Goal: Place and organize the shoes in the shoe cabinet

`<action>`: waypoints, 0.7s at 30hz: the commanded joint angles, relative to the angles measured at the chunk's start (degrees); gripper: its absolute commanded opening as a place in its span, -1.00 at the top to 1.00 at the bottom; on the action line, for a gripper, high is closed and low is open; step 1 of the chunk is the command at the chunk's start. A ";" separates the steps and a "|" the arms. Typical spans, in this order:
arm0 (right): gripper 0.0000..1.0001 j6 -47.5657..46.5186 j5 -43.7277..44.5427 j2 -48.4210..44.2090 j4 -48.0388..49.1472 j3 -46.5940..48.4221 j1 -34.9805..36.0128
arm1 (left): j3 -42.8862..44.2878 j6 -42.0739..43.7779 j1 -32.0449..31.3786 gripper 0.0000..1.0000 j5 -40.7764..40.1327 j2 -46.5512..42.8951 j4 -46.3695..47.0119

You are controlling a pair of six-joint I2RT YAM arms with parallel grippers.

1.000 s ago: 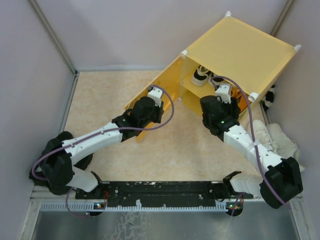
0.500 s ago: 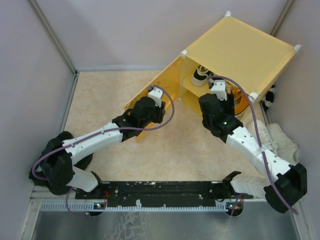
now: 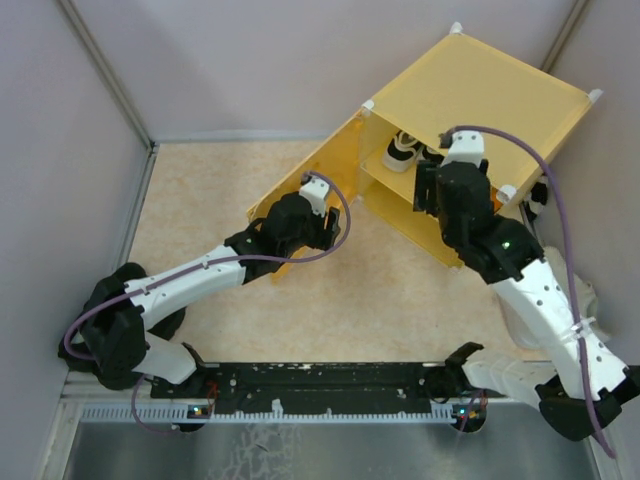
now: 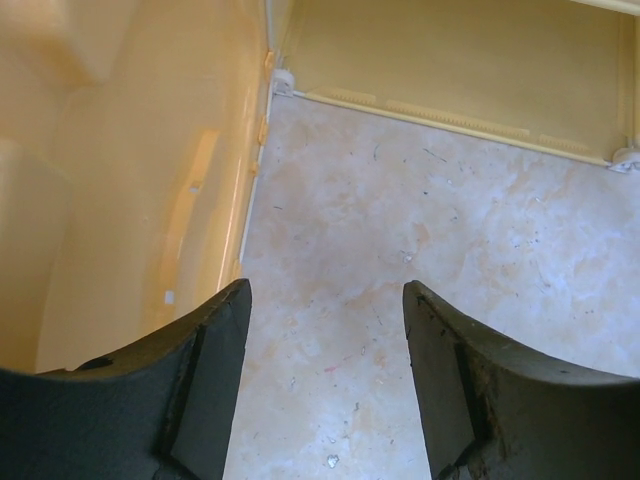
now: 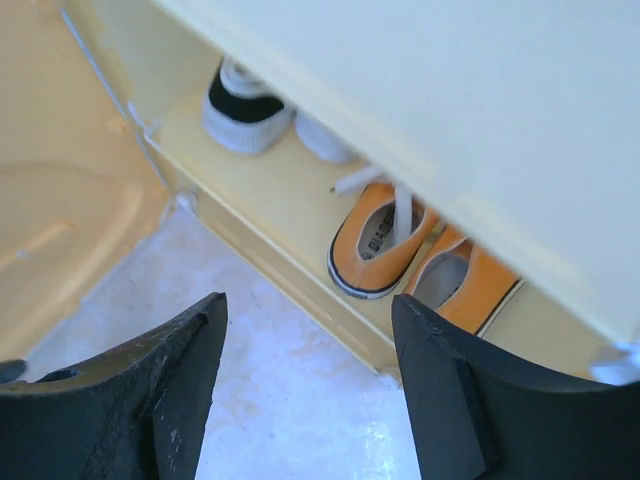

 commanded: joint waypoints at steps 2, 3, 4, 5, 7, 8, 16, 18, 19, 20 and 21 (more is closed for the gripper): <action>-0.34 2.03 2.58 3.69 -16.39 20.35 0.17 | 0.26 0.10 -0.18 -0.38 2.33 -1.51 0.97; -0.34 2.31 3.60 4.85 -18.78 24.16 0.17 | 0.25 -0.03 -0.21 -0.39 2.53 -1.51 0.82; -0.34 2.67 4.94 5.64 -20.89 27.52 0.17 | 0.22 -0.19 -0.17 -0.39 2.79 -1.46 0.80; -0.35 3.01 7.10 6.20 -22.71 30.58 0.17 | 0.19 -0.30 -0.17 -0.40 3.10 -1.57 0.81; -0.35 3.73 12.93 7.14 -25.49 34.44 0.18 | 0.25 -0.44 -0.25 -0.41 3.76 -1.81 1.04; -0.36 4.42 16.85 7.50 -26.74 35.55 0.17 | 0.28 -0.44 -0.25 -0.41 4.10 -1.95 1.10; -0.37 8.41 26.91 2.12 -26.55 27.55 -10.70 | -0.16 -0.42 -0.71 -0.44 4.40 -3.11 1.47; -0.38 7.80 23.40 1.38 -26.96 24.85 -16.56 | 0.14 -0.61 -0.73 -0.44 4.82 -3.00 1.45; -0.40 7.61 21.52 1.39 -27.59 24.00 -19.44 | 0.19 -0.73 -0.75 -0.45 4.93 -2.94 1.42; -0.40 7.87 19.44 1.32 -28.38 23.24 -21.98 | 0.20 -0.83 -0.70 -0.45 4.99 -2.92 1.44; -0.41 8.05 18.37 0.87 -28.36 21.99 -23.91 | 0.20 -0.95 -0.74 -0.45 5.11 -2.91 1.47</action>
